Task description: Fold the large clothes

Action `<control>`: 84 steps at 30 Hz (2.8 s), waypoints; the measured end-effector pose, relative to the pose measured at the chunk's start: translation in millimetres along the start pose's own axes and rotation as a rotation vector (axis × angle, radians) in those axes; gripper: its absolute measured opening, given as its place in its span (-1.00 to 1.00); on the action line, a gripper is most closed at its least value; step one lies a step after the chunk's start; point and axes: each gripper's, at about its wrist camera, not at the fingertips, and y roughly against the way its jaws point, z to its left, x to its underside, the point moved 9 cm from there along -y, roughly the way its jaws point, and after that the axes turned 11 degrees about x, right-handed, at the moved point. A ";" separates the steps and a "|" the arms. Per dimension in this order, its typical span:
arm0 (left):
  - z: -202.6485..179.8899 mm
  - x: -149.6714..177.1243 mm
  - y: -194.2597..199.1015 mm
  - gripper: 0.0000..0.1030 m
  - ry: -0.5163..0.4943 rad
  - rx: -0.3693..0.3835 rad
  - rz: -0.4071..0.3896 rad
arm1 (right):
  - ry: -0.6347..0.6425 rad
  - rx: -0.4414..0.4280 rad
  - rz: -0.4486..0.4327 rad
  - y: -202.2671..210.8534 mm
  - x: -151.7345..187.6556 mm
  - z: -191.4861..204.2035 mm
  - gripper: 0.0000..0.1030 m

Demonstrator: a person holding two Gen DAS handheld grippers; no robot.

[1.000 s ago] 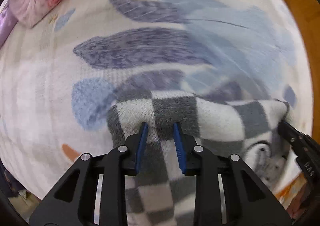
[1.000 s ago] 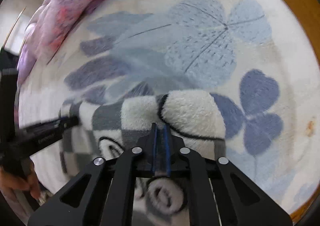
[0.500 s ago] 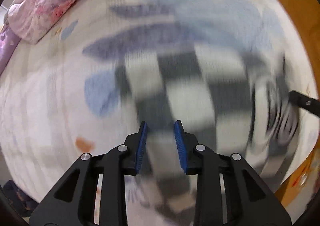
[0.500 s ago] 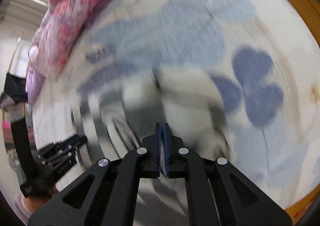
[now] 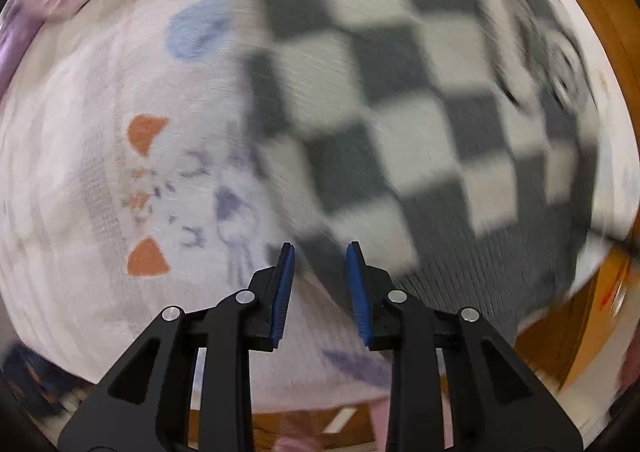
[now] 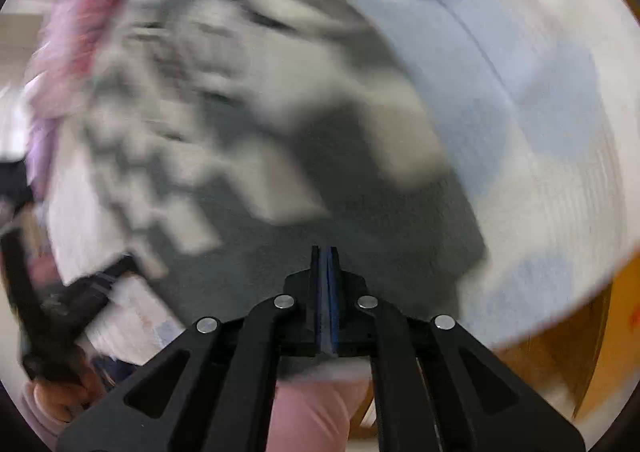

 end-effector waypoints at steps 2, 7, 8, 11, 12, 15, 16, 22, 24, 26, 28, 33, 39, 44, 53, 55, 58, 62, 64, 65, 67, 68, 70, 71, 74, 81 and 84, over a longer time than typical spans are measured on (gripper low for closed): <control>-14.6 18.0 -17.5 -0.47 0.010 0.007 0.019 | 0.102 -0.018 0.008 -9.2 -9.2 26.1 -0.89; -18.3 47.0 -37.1 -0.48 0.059 0.036 0.027 | 0.070 0.006 0.010 -42.8 9.4 30.5 -0.88; -21.2 52.3 -33.5 -0.47 0.028 0.037 0.045 | 0.087 0.010 0.028 -39.9 16.6 29.8 -0.89; -18.8 70.8 -23.9 0.05 0.035 0.034 0.095 | 0.039 -0.006 0.102 -32.8 32.1 21.6 -0.89; -13.1 74.2 -16.9 0.19 0.047 0.017 0.092 | 0.022 -0.010 0.133 -28.5 36.4 19.3 -0.89; -1.5 74.7 11.0 0.41 0.046 0.005 0.051 | 0.039 0.038 0.119 -0.4 44.5 19.6 -0.69; 0.3 73.8 21.8 0.47 0.036 0.006 0.035 | 0.045 0.048 0.087 12.7 42.0 22.6 -0.48; 19.4 54.7 85.1 0.62 0.012 0.026 -0.065 | 0.009 0.082 -0.091 87.4 39.5 55.9 0.69; 29.3 44.9 102.0 0.62 0.001 0.047 -0.097 | 0.000 0.110 -0.132 104.6 42.6 78.1 0.69; 39.8 41.3 117.7 0.63 -0.029 0.052 -0.119 | -0.017 0.127 -0.182 121.2 50.4 95.4 0.70; 50.2 41.3 134.2 0.63 -0.080 0.069 -0.154 | -0.050 0.158 -0.225 129.9 56.5 112.6 0.70; 86.3 51.6 174.8 0.63 -0.152 0.093 -0.183 | -0.200 0.233 -0.309 135.4 78.2 163.7 0.70; 119.7 75.8 240.0 0.63 -0.210 0.162 -0.256 | -0.391 0.262 -0.431 176.8 126.7 219.1 0.70; 134.3 96.8 304.8 0.63 -0.267 0.152 -0.383 | -0.414 0.277 -0.538 218.3 149.2 249.1 0.84; 136.6 138.9 398.9 0.63 -0.346 0.216 -0.618 | -0.321 0.264 -0.701 272.2 195.5 288.8 0.84; 137.8 151.3 415.1 0.65 -0.356 0.200 -0.667 | -0.322 0.254 -0.726 281.8 210.6 294.9 0.84; 139.5 174.5 441.8 0.90 -0.374 0.167 -0.755 | -0.329 0.232 -0.754 296.4 238.4 302.8 0.84; 148.5 204.5 461.4 0.90 -0.343 0.203 -0.772 | -0.356 0.183 -0.735 307.1 280.4 312.3 0.85; 152.7 221.4 467.2 0.90 -0.332 0.246 -0.772 | -0.354 0.212 -0.738 310.7 297.9 316.3 0.85; 154.6 228.9 467.9 0.90 -0.334 0.258 -0.768 | -0.346 0.226 -0.744 312.1 306.3 318.3 0.85; 158.6 242.1 466.3 0.90 -0.346 0.252 -0.756 | -0.351 0.244 -0.747 312.2 317.9 319.4 0.85; 160.5 247.0 464.1 0.90 -0.352 0.243 -0.749 | -0.367 0.248 -0.745 311.8 326.3 319.6 0.85; 162.6 254.6 460.0 0.90 -0.363 0.243 -0.734 | -0.393 0.252 -0.745 310.0 335.6 319.1 0.85; 164.0 258.0 457.0 0.90 -0.367 0.256 -0.719 | -0.402 0.259 -0.744 308.8 338.9 318.8 0.85; 167.2 261.2 448.7 0.90 -0.390 0.256 -0.697 | -0.427 0.277 -0.750 305.7 345.6 320.7 0.85; 175.3 244.4 446.2 0.90 -0.497 0.249 -0.675 | -0.534 0.305 -0.784 306.8 342.7 332.0 0.85; 183.0 235.4 446.5 0.91 -0.534 0.232 -0.675 | -0.562 0.320 -0.785 304.9 338.8 339.4 0.85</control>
